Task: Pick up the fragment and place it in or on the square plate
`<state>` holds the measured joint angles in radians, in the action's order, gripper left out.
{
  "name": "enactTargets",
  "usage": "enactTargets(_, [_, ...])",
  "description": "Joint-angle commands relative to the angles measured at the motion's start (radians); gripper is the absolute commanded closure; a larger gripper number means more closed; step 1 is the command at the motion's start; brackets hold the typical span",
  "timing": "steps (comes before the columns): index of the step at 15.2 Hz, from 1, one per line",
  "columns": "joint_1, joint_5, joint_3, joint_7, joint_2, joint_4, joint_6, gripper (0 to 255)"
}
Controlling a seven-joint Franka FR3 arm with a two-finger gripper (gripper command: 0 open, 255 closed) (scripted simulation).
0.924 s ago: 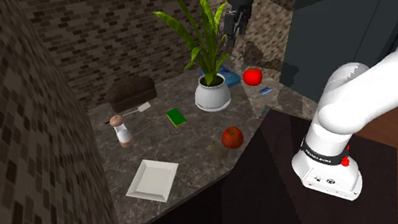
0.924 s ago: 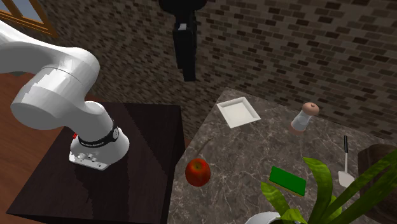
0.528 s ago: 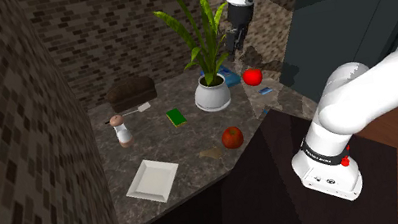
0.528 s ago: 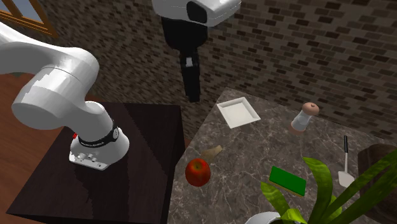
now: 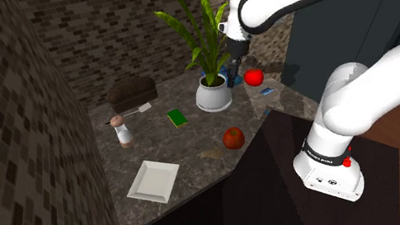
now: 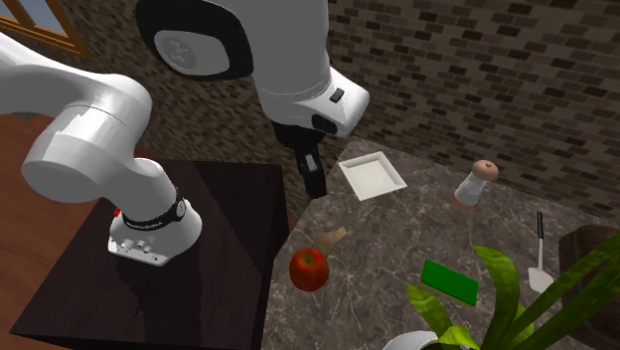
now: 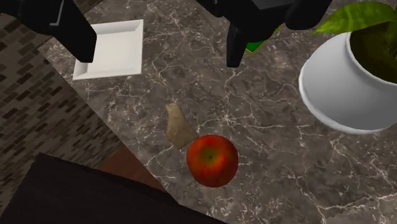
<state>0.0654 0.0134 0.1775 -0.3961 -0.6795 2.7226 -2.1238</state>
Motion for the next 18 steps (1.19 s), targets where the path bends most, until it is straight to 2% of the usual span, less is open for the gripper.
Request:
enactTargets(1, [0.022,0.013,0.028,-0.059,0.037,0.051,-0.09,0])
enactTargets(4, [0.064,0.044,0.077,-0.154,0.118,0.101,-0.219,0])
enactTargets(7, [0.127,0.099,0.137,-0.268,0.221,0.135,-0.351,0])
enactTargets(9, [0.188,0.161,0.186,-0.363,0.303,0.147,-0.438,0])
enactTargets(11, [0.272,0.259,0.247,-0.484,0.393,0.148,-0.52,0])
enactTargets(13, [0.382,0.418,0.318,-0.649,0.493,0.136,-0.587,0])
enactTargets(15, [0.504,0.658,0.384,-0.875,0.608,0.103,-0.621,0])
enactTargets(16, [0.545,0.798,0.395,-1.003,0.672,0.078,-0.62,0])
enactTargets(17, [0.564,0.929,0.389,-1.125,0.737,0.051,-0.609,0])
enactTargets(18, [0.56,1.042,0.365,-1.234,0.799,0.023,-0.593,0])
